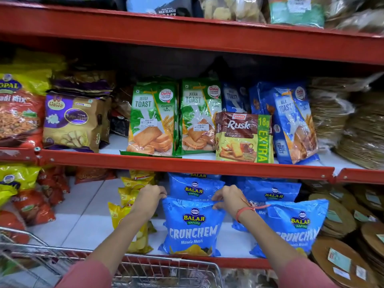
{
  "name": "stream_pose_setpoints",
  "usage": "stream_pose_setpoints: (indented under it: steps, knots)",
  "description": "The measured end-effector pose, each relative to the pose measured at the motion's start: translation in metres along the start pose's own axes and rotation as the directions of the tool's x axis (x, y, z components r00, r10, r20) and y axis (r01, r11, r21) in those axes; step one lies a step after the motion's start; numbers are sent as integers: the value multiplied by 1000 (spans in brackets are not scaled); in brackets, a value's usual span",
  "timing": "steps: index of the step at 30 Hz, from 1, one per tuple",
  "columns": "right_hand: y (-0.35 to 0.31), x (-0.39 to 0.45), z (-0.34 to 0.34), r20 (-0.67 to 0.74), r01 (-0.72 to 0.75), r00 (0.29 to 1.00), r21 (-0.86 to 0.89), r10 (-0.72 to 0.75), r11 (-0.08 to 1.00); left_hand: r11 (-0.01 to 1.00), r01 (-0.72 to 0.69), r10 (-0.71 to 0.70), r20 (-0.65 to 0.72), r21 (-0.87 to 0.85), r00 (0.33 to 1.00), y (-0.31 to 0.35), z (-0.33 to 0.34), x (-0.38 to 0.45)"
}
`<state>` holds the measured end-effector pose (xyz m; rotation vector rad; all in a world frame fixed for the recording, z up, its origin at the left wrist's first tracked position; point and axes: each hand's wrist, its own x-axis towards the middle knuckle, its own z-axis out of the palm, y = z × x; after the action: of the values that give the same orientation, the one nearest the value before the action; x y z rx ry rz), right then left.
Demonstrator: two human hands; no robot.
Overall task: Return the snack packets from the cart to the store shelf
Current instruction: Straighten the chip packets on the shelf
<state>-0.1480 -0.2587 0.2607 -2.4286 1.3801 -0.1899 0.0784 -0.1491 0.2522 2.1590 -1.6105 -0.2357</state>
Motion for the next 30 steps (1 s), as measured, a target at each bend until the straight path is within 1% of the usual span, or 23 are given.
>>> stream_pose_setpoints:
  steps: [3,7,9,11,12,15,18,20,23,26,30]
  knots:
    - [2,0,0,20,19,1000,18,-19,1000,1000,17,-17,4,2,1000,2,-1,0]
    - [15,-7,-10,79,87,992,105,-95,991,994,23,-26,27,104,999,15,-2,-4]
    - [31,-14,-21,56,87,994,101,-93,991,996,-41,44,-32,84,999,33,1,-7]
    - [54,-21,-31,6,69,997,107,-71,992,991,-131,131,-92,7,987,60,8,-9]
    - [67,-26,-36,-4,46,999,117,-46,992,985,-170,166,-91,-36,982,75,13,-9]
    - [109,-40,-50,0,0,1000,120,0,993,957,-263,261,-35,-121,965,124,36,-3]
    - [154,-52,-66,7,-73,997,24,73,997,939,-313,323,52,-143,945,171,63,7]
    - [187,-56,-78,-10,-148,989,-29,148,989,938,-296,316,91,-178,945,198,82,13]
    - [228,-61,-92,-53,-217,976,-132,212,967,946,-217,249,114,-242,962,228,109,21]
    - [251,-62,-96,-62,-237,971,-212,229,948,960,-144,181,141,-240,973,247,131,29]
    - [267,-58,-97,-83,-195,981,-311,177,930,971,-88,124,154,-221,980,258,145,38]
